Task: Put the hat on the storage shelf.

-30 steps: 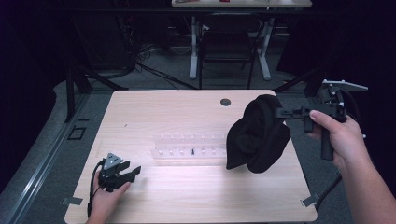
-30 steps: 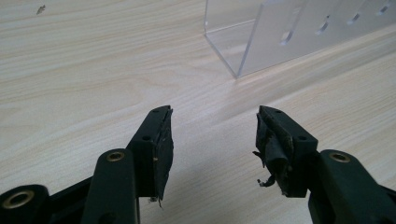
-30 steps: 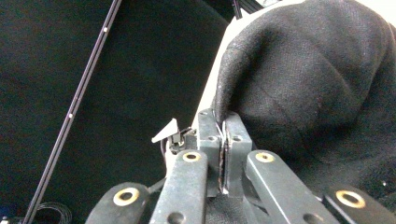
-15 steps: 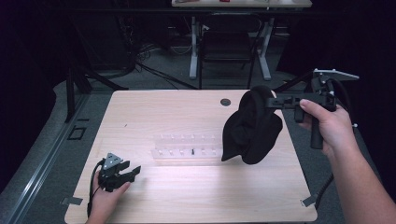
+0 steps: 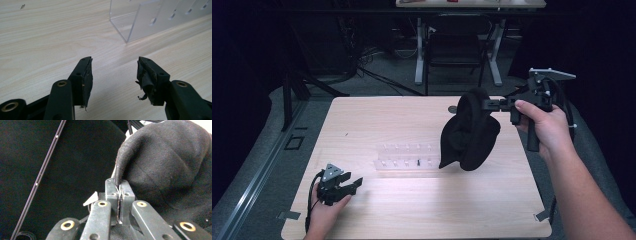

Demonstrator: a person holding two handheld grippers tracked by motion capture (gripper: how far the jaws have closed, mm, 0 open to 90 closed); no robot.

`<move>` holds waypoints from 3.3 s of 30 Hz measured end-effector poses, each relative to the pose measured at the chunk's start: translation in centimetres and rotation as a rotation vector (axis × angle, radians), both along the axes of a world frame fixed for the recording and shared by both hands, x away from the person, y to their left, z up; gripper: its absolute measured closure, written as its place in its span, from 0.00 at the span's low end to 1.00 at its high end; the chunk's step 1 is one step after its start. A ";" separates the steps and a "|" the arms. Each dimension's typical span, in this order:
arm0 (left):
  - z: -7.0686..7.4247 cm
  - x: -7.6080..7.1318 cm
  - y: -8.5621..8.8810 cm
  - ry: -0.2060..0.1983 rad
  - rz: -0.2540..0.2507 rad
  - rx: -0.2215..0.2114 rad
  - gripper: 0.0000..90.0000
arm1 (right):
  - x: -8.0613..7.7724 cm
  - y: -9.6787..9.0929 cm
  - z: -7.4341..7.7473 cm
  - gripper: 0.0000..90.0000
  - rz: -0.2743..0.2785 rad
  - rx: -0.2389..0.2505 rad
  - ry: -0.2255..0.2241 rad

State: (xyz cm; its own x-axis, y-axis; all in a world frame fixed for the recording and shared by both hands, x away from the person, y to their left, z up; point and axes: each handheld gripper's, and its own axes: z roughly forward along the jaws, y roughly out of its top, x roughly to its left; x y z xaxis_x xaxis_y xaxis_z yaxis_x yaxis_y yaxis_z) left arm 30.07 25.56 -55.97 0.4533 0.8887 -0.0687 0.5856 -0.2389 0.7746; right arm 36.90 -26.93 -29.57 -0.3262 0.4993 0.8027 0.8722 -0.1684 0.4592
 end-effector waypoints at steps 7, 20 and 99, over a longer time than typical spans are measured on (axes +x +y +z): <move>0.0 0.0 0.0 -0.002 0.000 -0.001 0.51 | 0.9 1.4 -0.4 0.98 0.015 0.006 0.006; 0.1 0.1 0.1 -0.005 0.000 -0.003 0.51 | 2.2 3.8 -1.2 0.98 0.033 0.011 0.016; 7.1 0.6 -11.1 -0.141 -0.295 -0.041 0.62 | 4.2 9.2 -3.6 0.98 0.094 0.048 0.025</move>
State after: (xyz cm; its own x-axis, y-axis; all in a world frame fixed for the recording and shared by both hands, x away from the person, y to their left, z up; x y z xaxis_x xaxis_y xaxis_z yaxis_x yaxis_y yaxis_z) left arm 30.70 14.41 -48.89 0.6982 0.7157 -0.0194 0.3819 -0.3493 0.8556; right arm 41.06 -17.75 -33.17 -0.3496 0.4280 0.8334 0.8962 -0.1065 0.4306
